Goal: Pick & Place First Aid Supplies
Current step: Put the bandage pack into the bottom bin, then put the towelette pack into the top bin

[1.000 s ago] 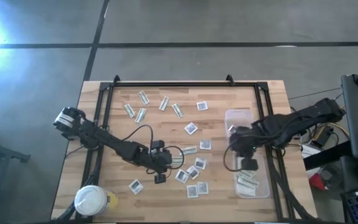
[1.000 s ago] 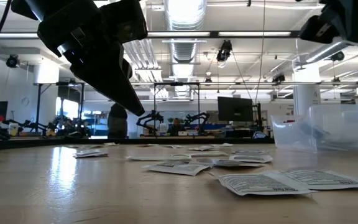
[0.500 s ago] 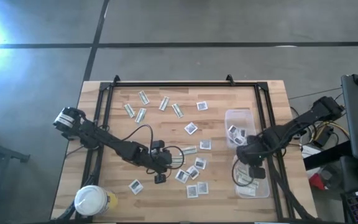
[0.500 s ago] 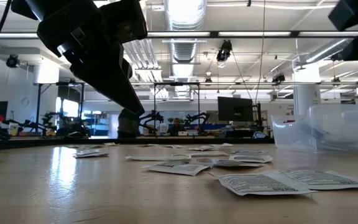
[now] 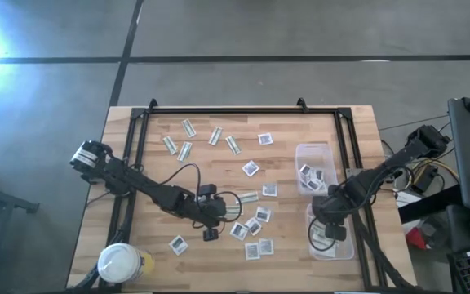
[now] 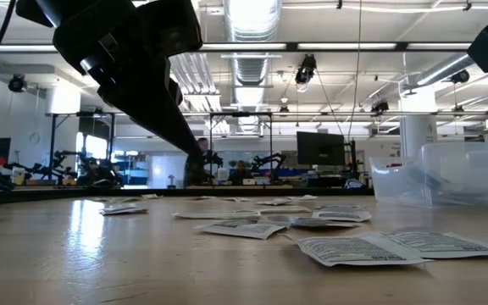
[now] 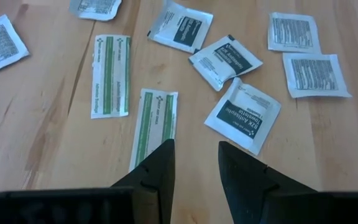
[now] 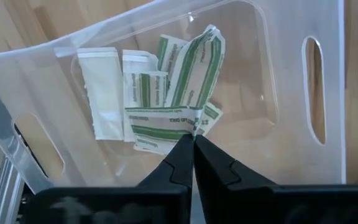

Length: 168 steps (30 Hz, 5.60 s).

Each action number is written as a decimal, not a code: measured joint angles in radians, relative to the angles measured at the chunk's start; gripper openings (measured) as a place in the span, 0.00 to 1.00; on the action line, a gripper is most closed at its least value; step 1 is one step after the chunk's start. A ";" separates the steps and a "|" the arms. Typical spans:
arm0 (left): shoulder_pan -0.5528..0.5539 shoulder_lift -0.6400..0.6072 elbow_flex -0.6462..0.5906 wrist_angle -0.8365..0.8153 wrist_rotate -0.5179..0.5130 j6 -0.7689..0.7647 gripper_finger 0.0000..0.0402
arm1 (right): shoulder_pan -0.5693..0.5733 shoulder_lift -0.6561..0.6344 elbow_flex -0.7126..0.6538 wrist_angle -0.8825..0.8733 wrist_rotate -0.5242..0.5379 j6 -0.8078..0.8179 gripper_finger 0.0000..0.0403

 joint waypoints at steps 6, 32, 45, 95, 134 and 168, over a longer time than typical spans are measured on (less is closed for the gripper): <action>0.000 0.000 0.000 0.015 0.000 0.001 0.29 | 0.000 0.000 0.000 0.001 0.000 -0.001 0.09; -0.001 0.138 0.096 0.332 0.063 0.507 0.48 | -0.001 -0.106 0.098 -0.018 0.149 0.015 0.30; 0.019 0.322 0.196 0.331 0.061 0.597 0.48 | -0.001 -0.173 0.113 -0.013 0.224 0.014 0.24; 0.129 0.395 0.223 0.193 0.132 0.519 0.00 | -0.001 -0.159 0.117 -0.003 0.219 0.019 0.20; 0.100 0.230 0.212 0.551 0.326 0.342 0.00 | 0.111 0.047 0.082 0.680 0.414 -0.657 0.31; 0.101 0.231 0.211 0.598 0.284 0.287 0.00 | 0.103 0.292 0.293 0.544 0.728 -0.871 0.04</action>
